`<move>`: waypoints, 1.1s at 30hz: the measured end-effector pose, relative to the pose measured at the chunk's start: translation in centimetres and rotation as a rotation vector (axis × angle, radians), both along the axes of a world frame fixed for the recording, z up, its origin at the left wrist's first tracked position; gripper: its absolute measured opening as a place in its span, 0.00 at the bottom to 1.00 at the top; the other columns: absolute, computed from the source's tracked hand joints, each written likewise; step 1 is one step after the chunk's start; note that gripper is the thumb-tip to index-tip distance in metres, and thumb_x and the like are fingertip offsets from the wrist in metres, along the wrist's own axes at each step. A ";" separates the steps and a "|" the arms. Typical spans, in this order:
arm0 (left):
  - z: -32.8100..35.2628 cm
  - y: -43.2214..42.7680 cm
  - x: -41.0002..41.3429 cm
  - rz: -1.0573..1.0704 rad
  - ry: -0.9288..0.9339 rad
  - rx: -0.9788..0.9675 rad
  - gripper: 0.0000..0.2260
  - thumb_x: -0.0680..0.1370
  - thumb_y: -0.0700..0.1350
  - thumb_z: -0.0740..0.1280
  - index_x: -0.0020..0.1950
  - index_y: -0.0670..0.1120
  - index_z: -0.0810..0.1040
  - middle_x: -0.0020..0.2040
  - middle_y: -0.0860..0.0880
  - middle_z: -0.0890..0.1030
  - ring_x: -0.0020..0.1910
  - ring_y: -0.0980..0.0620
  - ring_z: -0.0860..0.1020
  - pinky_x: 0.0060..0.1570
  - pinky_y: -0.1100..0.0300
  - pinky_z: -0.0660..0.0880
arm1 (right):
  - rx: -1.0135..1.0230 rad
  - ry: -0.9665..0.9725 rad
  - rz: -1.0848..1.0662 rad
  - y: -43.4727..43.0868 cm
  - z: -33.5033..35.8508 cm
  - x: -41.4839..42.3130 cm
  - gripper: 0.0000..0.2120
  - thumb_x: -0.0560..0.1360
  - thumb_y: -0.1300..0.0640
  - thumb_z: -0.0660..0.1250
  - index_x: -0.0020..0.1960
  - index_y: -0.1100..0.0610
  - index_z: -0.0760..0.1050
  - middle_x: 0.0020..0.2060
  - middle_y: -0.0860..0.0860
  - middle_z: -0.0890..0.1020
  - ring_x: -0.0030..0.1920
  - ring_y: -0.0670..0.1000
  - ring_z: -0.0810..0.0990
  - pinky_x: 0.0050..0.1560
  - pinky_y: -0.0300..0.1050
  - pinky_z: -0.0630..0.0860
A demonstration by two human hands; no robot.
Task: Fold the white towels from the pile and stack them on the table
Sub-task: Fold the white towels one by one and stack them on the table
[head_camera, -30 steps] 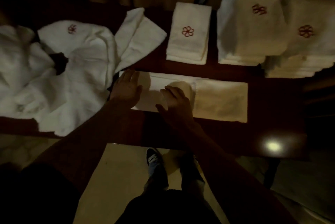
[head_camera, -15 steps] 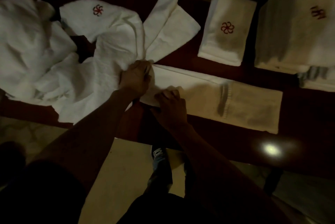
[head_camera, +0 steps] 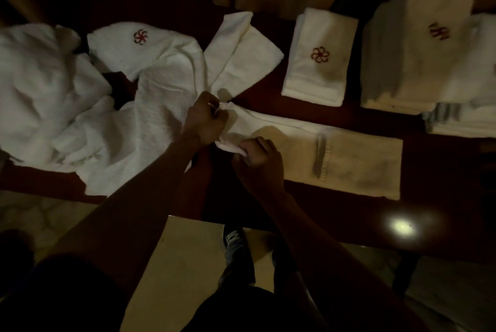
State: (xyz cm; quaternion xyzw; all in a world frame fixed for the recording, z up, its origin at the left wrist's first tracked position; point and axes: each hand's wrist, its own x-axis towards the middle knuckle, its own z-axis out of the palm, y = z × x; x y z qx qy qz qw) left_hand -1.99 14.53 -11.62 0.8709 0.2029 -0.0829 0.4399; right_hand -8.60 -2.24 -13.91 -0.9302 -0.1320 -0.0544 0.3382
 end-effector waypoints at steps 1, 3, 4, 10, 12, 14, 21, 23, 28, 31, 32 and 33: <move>0.7 -0.7 0.3 0.033 -0.034 -0.037 0.14 0.77 0.47 0.70 0.61 0.46 0.73 0.48 0.52 0.79 0.48 0.53 0.79 0.48 0.60 0.75 | -0.007 -0.016 -0.017 -0.4 0.2 0.1 0.08 0.74 0.57 0.62 0.41 0.58 0.78 0.37 0.50 0.77 0.39 0.52 0.73 0.35 0.48 0.70; 2.0 -2.5 0.8 0.082 -0.090 -0.126 0.12 0.76 0.45 0.71 0.58 0.47 0.74 0.46 0.51 0.81 0.46 0.53 0.80 0.48 0.59 0.77 | 0.030 -0.051 -0.078 -1.6 0.8 0.4 0.07 0.74 0.58 0.64 0.39 0.59 0.76 0.36 0.50 0.75 0.38 0.51 0.72 0.36 0.50 0.71; 2.7 -3.5 1.1 0.090 -0.107 -0.170 0.12 0.76 0.45 0.72 0.57 0.47 0.75 0.46 0.51 0.81 0.45 0.54 0.80 0.47 0.58 0.78 | 0.082 -0.074 -0.127 -2.3 1.4 0.5 0.04 0.72 0.60 0.67 0.39 0.59 0.75 0.35 0.50 0.75 0.36 0.52 0.72 0.36 0.49 0.71; 5.9 -11.1 2.6 0.048 -0.218 -0.248 0.09 0.75 0.45 0.72 0.54 0.47 0.76 0.43 0.53 0.82 0.43 0.56 0.82 0.45 0.59 0.79 | 0.141 -0.245 -0.252 -8.4 5.0 0.3 0.07 0.68 0.63 0.73 0.39 0.62 0.75 0.34 0.52 0.75 0.35 0.53 0.74 0.33 0.49 0.72; 6.6 -14.3 2.8 0.026 -0.245 -0.278 0.10 0.75 0.42 0.73 0.53 0.47 0.76 0.45 0.52 0.82 0.44 0.57 0.81 0.45 0.61 0.78 | 0.160 -0.232 -0.309 -10.6 5.7 0.2 0.07 0.68 0.62 0.74 0.40 0.60 0.76 0.35 0.51 0.76 0.36 0.52 0.75 0.34 0.49 0.73; 7.4 -17.6 3.0 0.014 -0.267 -0.293 0.10 0.75 0.41 0.73 0.51 0.49 0.75 0.44 0.55 0.80 0.39 0.65 0.79 0.40 0.69 0.75 | 0.170 -0.226 -0.357 -12.7 6.4 0.0 0.07 0.69 0.59 0.74 0.41 0.59 0.76 0.35 0.50 0.76 0.36 0.51 0.76 0.33 0.48 0.74; 7.7 -27.3 2.5 -0.080 -0.268 -0.320 0.08 0.77 0.42 0.72 0.51 0.50 0.75 0.43 0.56 0.80 0.42 0.63 0.79 0.43 0.67 0.76 | 0.200 -0.192 -0.457 -20.3 7.3 -1.2 0.12 0.73 0.51 0.75 0.44 0.57 0.76 0.39 0.48 0.78 0.35 0.44 0.74 0.33 0.35 0.68; 7.0 -29.6 2.4 -0.119 -0.257 -0.316 0.07 0.77 0.43 0.72 0.51 0.49 0.75 0.45 0.55 0.80 0.45 0.58 0.80 0.46 0.64 0.77 | 0.235 -0.102 -0.463 -22.3 7.3 -1.7 0.13 0.75 0.46 0.74 0.46 0.55 0.76 0.40 0.45 0.78 0.36 0.43 0.75 0.34 0.31 0.67; 4.5 -34.5 2.0 -0.171 -0.224 -0.302 0.09 0.76 0.42 0.72 0.54 0.45 0.76 0.45 0.55 0.79 0.44 0.61 0.78 0.45 0.66 0.76 | 0.260 0.050 -0.551 -27.0 5.9 -2.4 0.10 0.78 0.47 0.68 0.45 0.53 0.77 0.36 0.45 0.78 0.33 0.44 0.77 0.31 0.43 0.72; 3.1 -36.4 1.9 -0.188 -0.209 -0.284 0.10 0.76 0.43 0.73 0.55 0.46 0.77 0.44 0.56 0.79 0.43 0.61 0.79 0.46 0.62 0.77 | 0.231 0.114 -0.569 -29.0 4.9 -2.7 0.09 0.79 0.48 0.67 0.46 0.53 0.78 0.37 0.44 0.78 0.34 0.42 0.76 0.32 0.37 0.70; 2.7 -36.7 1.8 -0.201 -0.198 -0.281 0.11 0.76 0.44 0.73 0.55 0.46 0.77 0.44 0.56 0.79 0.44 0.61 0.79 0.46 0.62 0.78 | 0.215 0.146 -0.575 -29.5 4.6 -2.7 0.08 0.79 0.48 0.67 0.47 0.53 0.78 0.37 0.44 0.78 0.34 0.41 0.75 0.32 0.35 0.68; 2.3 -37.0 1.6 -0.209 -0.185 -0.284 0.11 0.76 0.46 0.73 0.56 0.47 0.76 0.45 0.56 0.80 0.45 0.60 0.79 0.46 0.62 0.78 | 0.199 0.181 -0.581 -30.0 4.3 -2.6 0.09 0.79 0.48 0.66 0.47 0.53 0.78 0.37 0.44 0.78 0.34 0.41 0.75 0.32 0.34 0.68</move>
